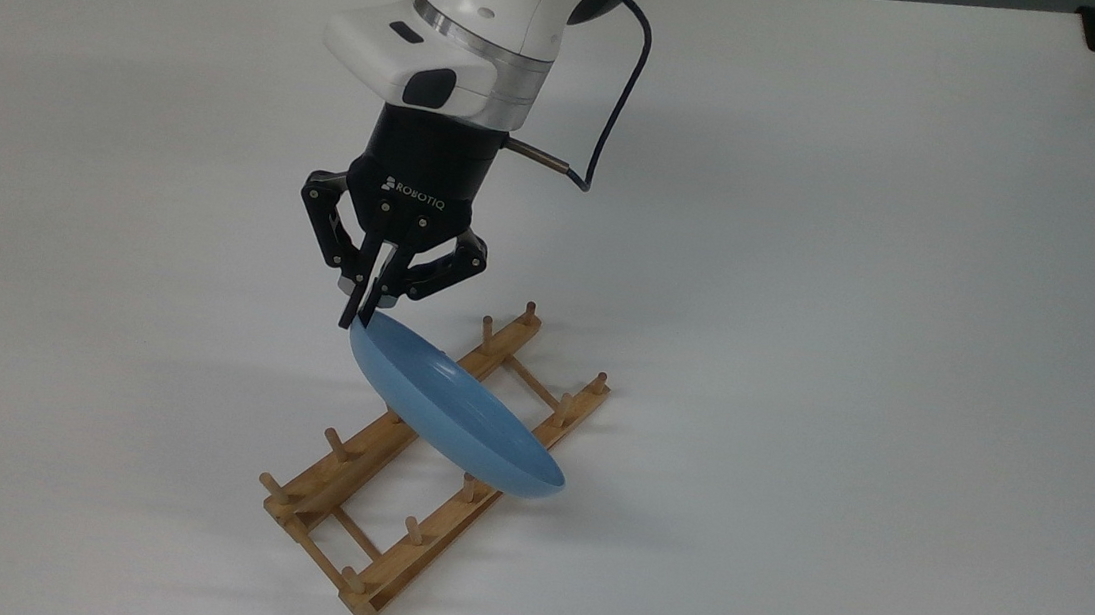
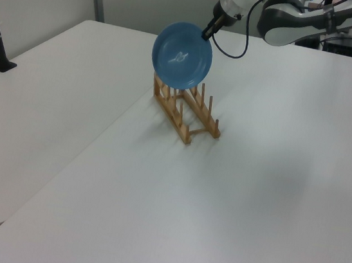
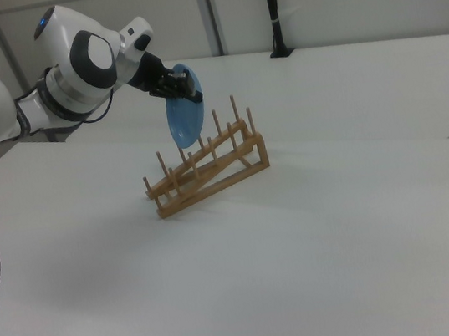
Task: Place plate in plate rack
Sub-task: 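Lower the upright plate between the rack pegs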
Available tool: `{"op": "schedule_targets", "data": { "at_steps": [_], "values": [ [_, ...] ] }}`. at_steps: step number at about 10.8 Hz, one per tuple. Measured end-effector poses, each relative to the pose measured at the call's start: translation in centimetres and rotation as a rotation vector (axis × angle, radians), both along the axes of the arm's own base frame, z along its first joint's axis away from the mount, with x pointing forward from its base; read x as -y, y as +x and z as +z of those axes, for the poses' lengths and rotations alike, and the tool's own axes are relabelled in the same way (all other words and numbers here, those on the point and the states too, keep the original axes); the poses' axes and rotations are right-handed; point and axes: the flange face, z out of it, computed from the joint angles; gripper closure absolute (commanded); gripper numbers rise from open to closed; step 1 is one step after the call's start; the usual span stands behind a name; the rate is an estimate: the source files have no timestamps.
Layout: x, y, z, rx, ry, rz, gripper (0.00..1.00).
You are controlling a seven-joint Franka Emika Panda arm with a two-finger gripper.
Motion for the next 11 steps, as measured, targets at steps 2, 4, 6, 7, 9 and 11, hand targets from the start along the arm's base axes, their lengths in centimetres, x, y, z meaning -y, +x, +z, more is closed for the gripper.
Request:
{"op": "schedule_targets", "data": {
  "at_steps": [2, 4, 6, 7, 9, 11],
  "values": [
    [0.3, 0.0, 0.0, 0.000, -0.008, -0.002, 1.00],
    [0.6, 0.0, -0.2, -0.002, -0.043, 0.004, 1.00],
    [1.3, 0.0, -0.7, -0.010, -0.075, 0.003, 1.00],
    [1.5, 0.0, -1.0, -0.014, -0.092, 0.006, 1.00],
    [1.3, -0.2, -1.7, -0.027, -0.120, 0.017, 1.00],
    [1.0, -0.2, -2.3, -0.038, -0.130, 0.025, 1.00]
  ]
}}
